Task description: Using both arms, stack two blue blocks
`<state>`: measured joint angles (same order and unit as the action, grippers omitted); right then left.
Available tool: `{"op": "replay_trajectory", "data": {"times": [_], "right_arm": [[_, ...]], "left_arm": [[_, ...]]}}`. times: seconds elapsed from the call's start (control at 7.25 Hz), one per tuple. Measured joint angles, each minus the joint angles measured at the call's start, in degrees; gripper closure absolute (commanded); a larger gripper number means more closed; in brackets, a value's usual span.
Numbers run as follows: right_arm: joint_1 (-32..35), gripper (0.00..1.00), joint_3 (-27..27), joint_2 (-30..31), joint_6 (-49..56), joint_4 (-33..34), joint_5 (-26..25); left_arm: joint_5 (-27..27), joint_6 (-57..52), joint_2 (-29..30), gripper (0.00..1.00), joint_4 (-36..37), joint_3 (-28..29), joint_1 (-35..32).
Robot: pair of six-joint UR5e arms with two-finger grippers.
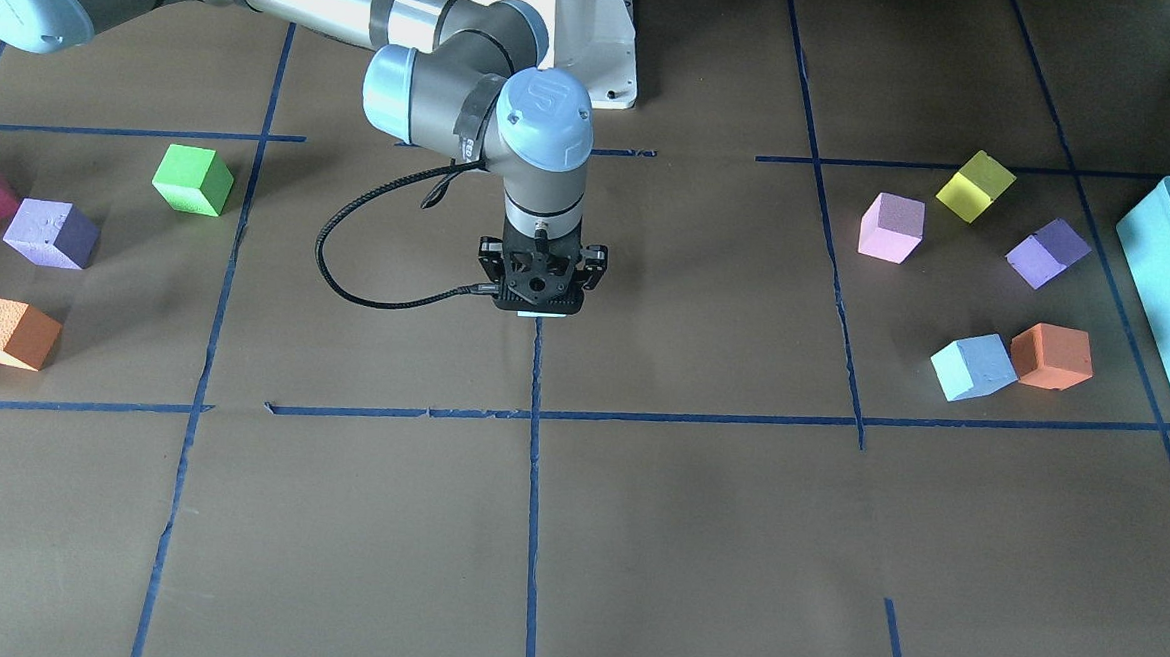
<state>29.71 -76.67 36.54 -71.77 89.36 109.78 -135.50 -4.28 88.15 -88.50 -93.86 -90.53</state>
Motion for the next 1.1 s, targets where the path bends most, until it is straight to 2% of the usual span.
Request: {"op": "replay_trajectory", "data": {"times": [0.14,0.41,0.69,1.1], "right_arm": [[-0.22,0.54,0.58,-0.22,-0.37,-0.56,-0.06],[-0.32,0.33,0.9,-0.16,-0.6,-0.69,-0.08],[-0.35,0.02,0.91,0.32,-0.61,-0.55,-0.09],[-0.34,0.01,0.89,0.57,-0.65,-0.51,-0.16]], "left_arm": [[0.0,0.0,0.0,0.0,0.01,-0.02,0.0],[0.03,0.05,0.0,0.0,0.01,-0.04,0.0],[-0.02,0.06,0.0,0.0,0.01,-0.08,0.0],[-0.03,0.08,0.0,0.0,0.07,-0.09,0.05]]}}
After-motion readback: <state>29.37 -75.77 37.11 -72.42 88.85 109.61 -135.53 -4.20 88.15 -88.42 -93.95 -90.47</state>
